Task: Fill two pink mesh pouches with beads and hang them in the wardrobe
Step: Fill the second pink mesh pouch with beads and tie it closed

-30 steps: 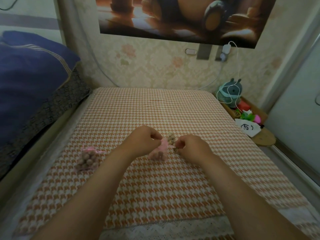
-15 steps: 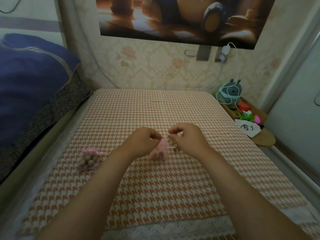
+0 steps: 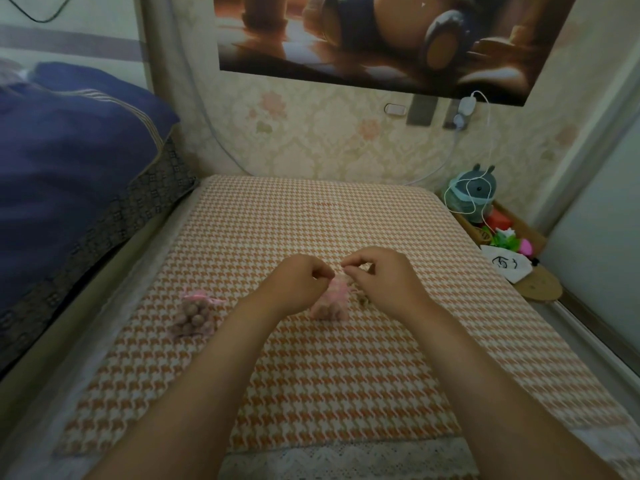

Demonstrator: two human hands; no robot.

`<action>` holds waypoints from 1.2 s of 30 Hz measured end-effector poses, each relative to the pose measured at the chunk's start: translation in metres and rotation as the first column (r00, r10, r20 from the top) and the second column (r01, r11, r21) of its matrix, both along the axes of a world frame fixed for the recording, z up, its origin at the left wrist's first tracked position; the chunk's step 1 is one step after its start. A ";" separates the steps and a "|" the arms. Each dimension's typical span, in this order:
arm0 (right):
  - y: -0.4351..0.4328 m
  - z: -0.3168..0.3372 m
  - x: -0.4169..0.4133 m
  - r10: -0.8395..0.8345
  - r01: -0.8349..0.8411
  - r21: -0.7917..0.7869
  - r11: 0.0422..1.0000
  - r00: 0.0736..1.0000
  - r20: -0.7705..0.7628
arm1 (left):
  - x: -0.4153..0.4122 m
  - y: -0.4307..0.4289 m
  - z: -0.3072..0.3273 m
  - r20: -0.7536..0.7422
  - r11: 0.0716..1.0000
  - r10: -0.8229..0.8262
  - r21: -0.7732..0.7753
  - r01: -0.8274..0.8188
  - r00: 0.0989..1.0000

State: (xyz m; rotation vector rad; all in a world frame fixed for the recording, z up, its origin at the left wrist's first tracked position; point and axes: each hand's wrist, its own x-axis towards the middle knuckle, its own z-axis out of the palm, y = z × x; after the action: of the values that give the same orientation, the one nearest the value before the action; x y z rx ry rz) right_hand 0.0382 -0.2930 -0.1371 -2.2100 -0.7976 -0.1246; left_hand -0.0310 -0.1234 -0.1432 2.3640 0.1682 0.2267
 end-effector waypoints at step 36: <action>-0.008 -0.039 0.008 -0.018 0.070 -0.545 0.835 0.995 0.101 | 0.002 -0.003 -0.008 -0.025 0.999 -0.033 0.016 0.033 0.999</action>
State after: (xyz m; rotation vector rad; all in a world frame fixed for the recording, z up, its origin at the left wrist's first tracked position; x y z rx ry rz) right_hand 0.0462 -0.3009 -0.1757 -2.7856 -0.9174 -0.0176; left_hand -0.0286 -0.1260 -0.1513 2.3847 0.1391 0.1837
